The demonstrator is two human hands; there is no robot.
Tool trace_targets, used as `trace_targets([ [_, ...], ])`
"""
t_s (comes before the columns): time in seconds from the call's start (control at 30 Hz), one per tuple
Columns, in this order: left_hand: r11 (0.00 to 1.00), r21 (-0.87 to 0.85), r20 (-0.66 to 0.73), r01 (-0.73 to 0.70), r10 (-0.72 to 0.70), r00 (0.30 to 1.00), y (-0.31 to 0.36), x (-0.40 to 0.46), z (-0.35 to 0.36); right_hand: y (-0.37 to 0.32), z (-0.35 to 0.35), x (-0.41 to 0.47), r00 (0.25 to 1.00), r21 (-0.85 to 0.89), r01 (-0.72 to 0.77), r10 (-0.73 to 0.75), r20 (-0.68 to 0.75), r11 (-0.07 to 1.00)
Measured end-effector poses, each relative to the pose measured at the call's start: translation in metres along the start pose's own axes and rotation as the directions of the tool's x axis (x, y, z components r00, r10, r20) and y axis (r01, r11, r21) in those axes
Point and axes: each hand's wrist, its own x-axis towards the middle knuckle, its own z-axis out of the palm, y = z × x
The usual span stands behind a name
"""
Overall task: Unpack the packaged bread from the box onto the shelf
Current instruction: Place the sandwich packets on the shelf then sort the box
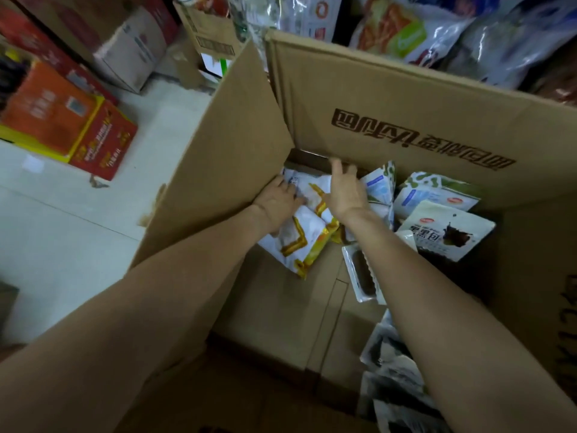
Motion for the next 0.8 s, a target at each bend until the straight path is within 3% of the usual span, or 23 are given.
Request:
trace_targets([
  [0.1,0.99,-0.09,-0.025,-0.112,0.11,0.994,0.005,-0.012,0.001,-0.001,-0.007,-0.012,0.987,-0.029,-0.012,0.016,0.162,1.0],
  [0.23,0.965,-0.125,0.043,-0.231,0.238,0.97,0.027,-0.028,0.01,-0.007,0.003,-0.023,0.965,-0.282,0.074,0.002,0.261,0.957],
  [0.33,0.967,-0.216,0.034,-0.134,0.145,0.989,0.037,-0.038,0.023,-0.01,0.024,-0.014,0.969,-0.294,0.14,-0.07,0.238,0.946],
  [0.4,0.952,-0.306,0.027,0.012,-0.004,1.0,0.039,-0.047,0.03,-0.013,0.034,-0.01,0.961,-0.262,0.173,-0.104,0.256,0.95],
  [0.5,0.803,-0.567,0.055,0.186,-0.188,0.981,0.043,-0.051,0.037,-0.019,0.042,-0.006,0.961,-0.23,0.169,-0.108,0.255,0.958],
  [0.7,0.665,-0.711,0.115,0.23,-0.212,0.97,0.041,-0.047,0.036,-0.024,0.025,-0.006,0.931,-0.12,0.077,-0.029,0.365,0.99],
  [0.8,0.576,-0.783,0.171,0.234,-0.163,0.972,0.034,-0.05,0.031,-0.027,0.012,-0.03,0.967,-0.177,0.113,-0.067,0.248,0.978],
])
